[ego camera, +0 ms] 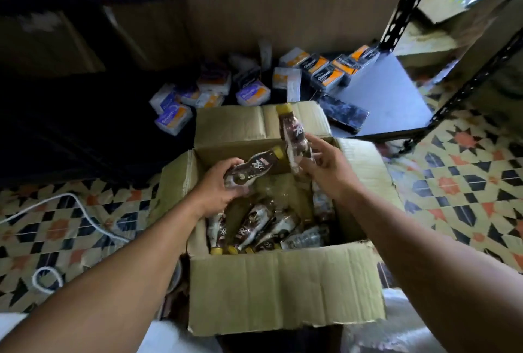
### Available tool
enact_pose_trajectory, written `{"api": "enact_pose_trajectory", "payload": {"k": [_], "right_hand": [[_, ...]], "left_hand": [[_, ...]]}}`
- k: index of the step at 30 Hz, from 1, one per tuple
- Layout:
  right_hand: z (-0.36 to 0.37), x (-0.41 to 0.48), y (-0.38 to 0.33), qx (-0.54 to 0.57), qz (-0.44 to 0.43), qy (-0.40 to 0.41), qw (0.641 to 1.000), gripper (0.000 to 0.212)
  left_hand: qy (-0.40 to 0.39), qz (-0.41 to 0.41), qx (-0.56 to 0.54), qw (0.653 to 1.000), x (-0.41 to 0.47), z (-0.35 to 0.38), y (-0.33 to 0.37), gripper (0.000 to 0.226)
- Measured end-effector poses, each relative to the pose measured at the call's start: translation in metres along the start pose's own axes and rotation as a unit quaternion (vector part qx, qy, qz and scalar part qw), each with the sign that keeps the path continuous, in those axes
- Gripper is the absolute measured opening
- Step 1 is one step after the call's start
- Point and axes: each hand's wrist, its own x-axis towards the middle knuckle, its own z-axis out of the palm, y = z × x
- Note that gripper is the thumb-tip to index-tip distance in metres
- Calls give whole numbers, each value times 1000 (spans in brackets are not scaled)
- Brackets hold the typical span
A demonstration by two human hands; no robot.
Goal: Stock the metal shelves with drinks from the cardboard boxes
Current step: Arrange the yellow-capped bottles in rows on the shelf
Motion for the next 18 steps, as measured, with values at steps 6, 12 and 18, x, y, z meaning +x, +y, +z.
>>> {"api": "enact_pose_trajectory", "payload": {"k": [6, 12, 18], "right_hand": [[-19, -28, -71, 28, -88, 63, 994, 49], [-37, -48, -153, 26, -204, 89, 975, 35], [-50, -44, -220, -10, -290, 121, 949, 81]], "left_hand": [[117, 73, -130, 982, -40, -24, 71, 55], [173, 202, -178, 947, -64, -54, 152, 77], [169, 310, -139, 925, -84, -94, 220, 105]]}}
